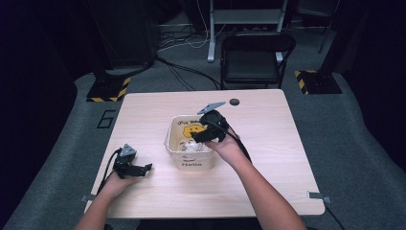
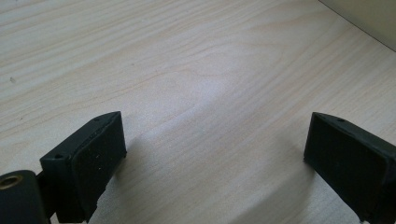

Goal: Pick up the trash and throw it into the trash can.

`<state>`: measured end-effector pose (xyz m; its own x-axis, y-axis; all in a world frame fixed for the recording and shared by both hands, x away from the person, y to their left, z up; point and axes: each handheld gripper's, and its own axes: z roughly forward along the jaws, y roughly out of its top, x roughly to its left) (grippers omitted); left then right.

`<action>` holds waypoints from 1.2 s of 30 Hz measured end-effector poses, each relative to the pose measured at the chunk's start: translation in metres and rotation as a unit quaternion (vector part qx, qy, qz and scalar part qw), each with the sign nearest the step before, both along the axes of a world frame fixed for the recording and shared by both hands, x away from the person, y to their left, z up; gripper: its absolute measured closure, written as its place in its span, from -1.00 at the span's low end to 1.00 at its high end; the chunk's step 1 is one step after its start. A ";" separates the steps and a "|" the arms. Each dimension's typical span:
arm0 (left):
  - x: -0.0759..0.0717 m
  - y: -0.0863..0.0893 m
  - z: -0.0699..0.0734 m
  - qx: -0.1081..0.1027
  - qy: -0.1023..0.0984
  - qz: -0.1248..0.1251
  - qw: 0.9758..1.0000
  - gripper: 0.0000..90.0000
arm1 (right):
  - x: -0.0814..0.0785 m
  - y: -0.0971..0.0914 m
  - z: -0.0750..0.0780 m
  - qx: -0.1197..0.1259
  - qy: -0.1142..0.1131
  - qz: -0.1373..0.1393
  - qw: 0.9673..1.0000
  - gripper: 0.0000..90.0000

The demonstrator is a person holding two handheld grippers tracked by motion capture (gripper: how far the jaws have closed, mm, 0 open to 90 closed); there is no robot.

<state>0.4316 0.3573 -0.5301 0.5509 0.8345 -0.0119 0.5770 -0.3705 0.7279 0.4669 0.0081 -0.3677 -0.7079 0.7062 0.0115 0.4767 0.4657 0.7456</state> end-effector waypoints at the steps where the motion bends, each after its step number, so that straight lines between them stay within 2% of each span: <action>1: 0.000 0.000 0.000 0.000 0.000 0.000 1.000 -0.88 | -0.002 -0.004 0.001 0.002 -0.002 -0.001 1.000 -0.45; 2: 0.000 0.000 0.000 0.000 0.000 0.000 1.000 -0.88 | -0.002 -0.008 0.001 0.000 -0.011 0.002 1.000 -0.45; 6: 0.000 0.000 0.000 0.000 0.000 0.000 1.000 -0.88 | -0.009 -0.027 0.003 -0.003 -0.020 -0.007 1.000 -0.45; 12: 0.000 0.000 0.000 0.000 0.000 0.000 1.000 -0.88 | -0.017 -0.051 0.006 0.004 -0.017 -0.032 0.999 -0.45; 13: 0.000 0.000 0.000 0.000 0.000 0.000 1.000 -0.88 | -0.018 -0.056 0.006 0.002 -0.024 -0.028 0.999 -0.45; 20: 0.000 0.000 0.000 0.000 0.000 0.000 1.000 -0.88 | -0.029 -0.084 0.006 0.017 -0.033 -0.052 0.998 -0.45; 28: 0.000 0.000 0.000 0.000 0.000 0.000 1.000 -0.88 | -0.042 -0.115 -0.004 0.037 -0.037 -0.077 0.996 -0.47; 32: 0.000 0.000 0.000 0.000 0.000 0.000 1.000 -0.88 | -0.047 -0.126 -0.013 0.031 -0.044 -0.092 0.994 -0.47; 36: 0.000 0.000 0.000 0.000 0.000 0.000 1.000 -0.88 | -0.053 -0.137 -0.022 0.038 -0.049 -0.103 0.993 -0.47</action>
<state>0.4316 0.3573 -0.5302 0.5511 0.8343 -0.0117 0.5766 -0.3707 0.7280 0.4135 -0.1294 -0.3895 -0.5492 0.8356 0.0089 0.4798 0.3066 0.8221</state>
